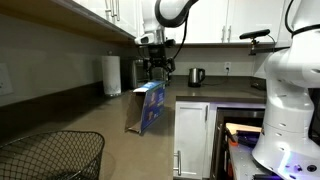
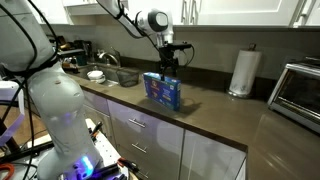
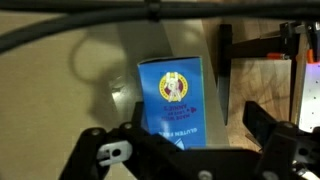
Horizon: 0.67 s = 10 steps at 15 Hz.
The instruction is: Pour the contents from the box into the black basket
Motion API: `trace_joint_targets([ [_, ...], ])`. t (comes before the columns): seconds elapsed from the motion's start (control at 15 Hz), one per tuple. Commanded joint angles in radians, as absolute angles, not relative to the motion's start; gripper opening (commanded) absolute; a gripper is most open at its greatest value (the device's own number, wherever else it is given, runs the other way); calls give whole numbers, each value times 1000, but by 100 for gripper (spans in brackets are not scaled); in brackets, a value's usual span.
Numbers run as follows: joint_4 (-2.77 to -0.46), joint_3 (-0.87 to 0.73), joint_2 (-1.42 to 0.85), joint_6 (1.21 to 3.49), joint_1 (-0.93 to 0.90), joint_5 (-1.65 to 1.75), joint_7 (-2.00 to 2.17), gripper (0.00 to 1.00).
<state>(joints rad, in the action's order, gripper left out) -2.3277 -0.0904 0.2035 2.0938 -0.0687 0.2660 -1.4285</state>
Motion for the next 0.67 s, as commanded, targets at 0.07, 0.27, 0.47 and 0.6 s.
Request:
trace_joint_targets([
  [0.07, -2326, -73, 204, 2093, -51, 262, -1431, 100],
  [0.27, -2338, -84, 185, 2123, -57, 233, -1483, 100],
  [0.47, -2343, -87, 144, 2160, -55, 216, -1517, 100],
  [0.6, -2338, -90, 119, 2190, -51, 202, -1547, 100],
])
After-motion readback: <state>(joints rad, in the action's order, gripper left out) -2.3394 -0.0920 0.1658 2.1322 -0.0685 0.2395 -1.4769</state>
